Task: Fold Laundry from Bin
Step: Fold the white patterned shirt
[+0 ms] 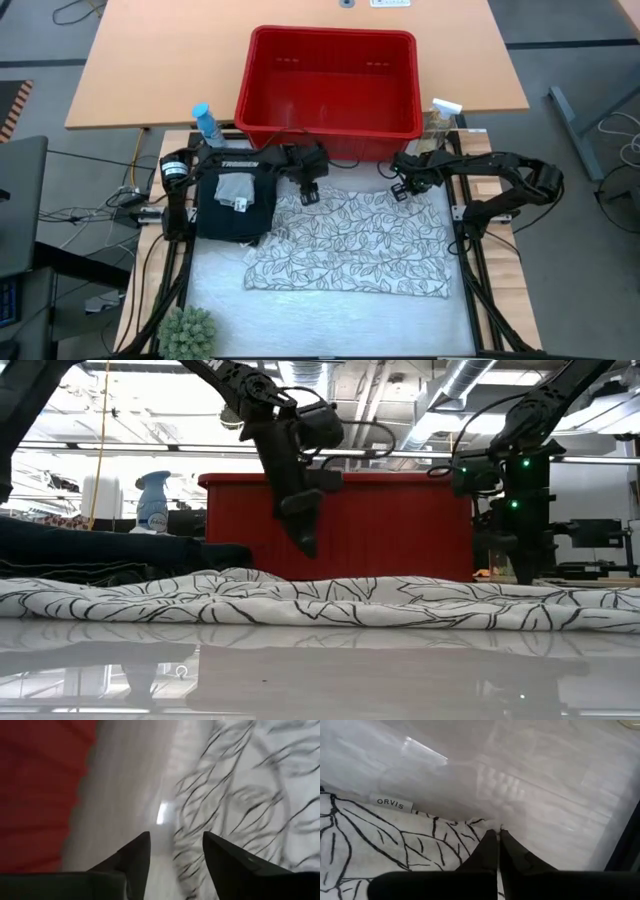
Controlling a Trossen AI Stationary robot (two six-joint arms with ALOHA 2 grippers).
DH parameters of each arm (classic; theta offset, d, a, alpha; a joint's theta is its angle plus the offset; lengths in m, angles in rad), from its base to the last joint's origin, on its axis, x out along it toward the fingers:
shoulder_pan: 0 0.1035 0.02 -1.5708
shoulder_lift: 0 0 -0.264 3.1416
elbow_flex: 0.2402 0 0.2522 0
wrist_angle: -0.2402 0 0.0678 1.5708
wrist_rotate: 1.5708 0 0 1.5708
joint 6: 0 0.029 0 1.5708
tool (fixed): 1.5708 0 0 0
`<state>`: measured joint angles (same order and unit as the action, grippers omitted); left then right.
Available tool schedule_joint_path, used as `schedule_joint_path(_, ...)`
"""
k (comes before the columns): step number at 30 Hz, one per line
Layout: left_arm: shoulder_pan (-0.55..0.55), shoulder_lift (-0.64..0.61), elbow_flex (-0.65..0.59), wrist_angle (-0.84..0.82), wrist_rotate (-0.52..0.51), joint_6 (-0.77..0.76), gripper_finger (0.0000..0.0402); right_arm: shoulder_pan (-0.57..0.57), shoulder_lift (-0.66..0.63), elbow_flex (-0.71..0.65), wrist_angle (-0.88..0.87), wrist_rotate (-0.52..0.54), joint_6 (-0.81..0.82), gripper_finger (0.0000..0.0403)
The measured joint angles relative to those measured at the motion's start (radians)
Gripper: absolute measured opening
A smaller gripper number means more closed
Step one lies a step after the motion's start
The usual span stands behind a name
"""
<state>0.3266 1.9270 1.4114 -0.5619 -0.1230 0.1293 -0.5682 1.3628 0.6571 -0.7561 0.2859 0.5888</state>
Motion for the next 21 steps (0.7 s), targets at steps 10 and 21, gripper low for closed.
schedule_joint_path(10,0.16,-0.003,-0.075,-0.169,0.295,0.034,0.0182,0.0,0.0,0.0,-0.006,0.0,-0.023,0.0026)
schedule_joint_path(21,0.137,-0.011,-0.15,-0.161,0.339,0.051,0.0182,0.005,-0.002,-0.04,0.013,0.002,-0.025,0.0028)
